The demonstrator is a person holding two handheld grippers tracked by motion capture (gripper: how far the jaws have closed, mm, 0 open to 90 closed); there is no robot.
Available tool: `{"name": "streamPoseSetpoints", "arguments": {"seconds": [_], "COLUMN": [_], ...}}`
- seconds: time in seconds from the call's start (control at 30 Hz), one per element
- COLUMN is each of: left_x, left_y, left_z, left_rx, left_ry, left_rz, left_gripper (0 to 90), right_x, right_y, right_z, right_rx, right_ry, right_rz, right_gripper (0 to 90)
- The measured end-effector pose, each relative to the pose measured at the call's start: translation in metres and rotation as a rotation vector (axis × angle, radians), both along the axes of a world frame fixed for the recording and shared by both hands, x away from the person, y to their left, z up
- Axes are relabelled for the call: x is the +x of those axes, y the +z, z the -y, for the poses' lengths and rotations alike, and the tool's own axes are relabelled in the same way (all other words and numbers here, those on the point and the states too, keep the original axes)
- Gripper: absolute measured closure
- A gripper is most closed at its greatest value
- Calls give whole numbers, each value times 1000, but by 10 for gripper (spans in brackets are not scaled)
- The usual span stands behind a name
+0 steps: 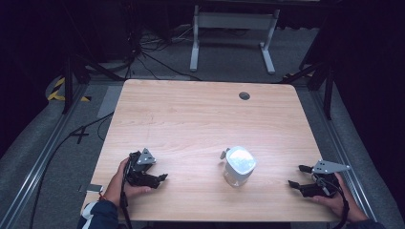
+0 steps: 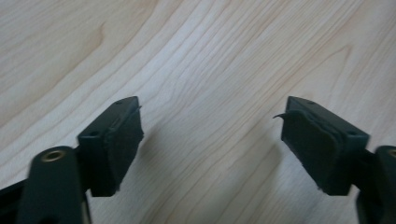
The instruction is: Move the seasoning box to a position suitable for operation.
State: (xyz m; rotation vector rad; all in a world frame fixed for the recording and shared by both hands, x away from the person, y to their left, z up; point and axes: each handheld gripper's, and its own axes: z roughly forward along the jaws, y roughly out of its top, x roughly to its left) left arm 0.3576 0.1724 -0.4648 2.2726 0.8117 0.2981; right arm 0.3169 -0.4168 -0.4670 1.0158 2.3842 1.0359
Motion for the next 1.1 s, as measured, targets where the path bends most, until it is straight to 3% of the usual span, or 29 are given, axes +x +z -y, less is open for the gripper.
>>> {"name": "streamPoseSetpoints", "arguments": {"seconds": [0.47, 0.57, 0.73, 0.93, 1.1], "left_x": [10, 15, 21, 28, 30], "left_y": [24, 36, 49, 61, 69], "left_z": [33, 44, 63, 87, 109], "left_rx": [-30, -71, -74, -134, -127], "left_ry": [-53, -63, -91, -162, -248], "left_rz": [81, 111, 144, 151, 185], "left_gripper": [328, 341, 397, 601, 824], "right_x": [0, 0, 0, 0, 0], "right_y": [0, 0, 0, 0, 0], "right_z": [0, 0, 0, 0, 0], "right_rx": [0, 0, 0, 0, 0], "right_ry": [0, 0, 0, 0, 0], "right_rz": [0, 0, 0, 0, 0], "right_gripper": [199, 199, 199, 199, 199]}}
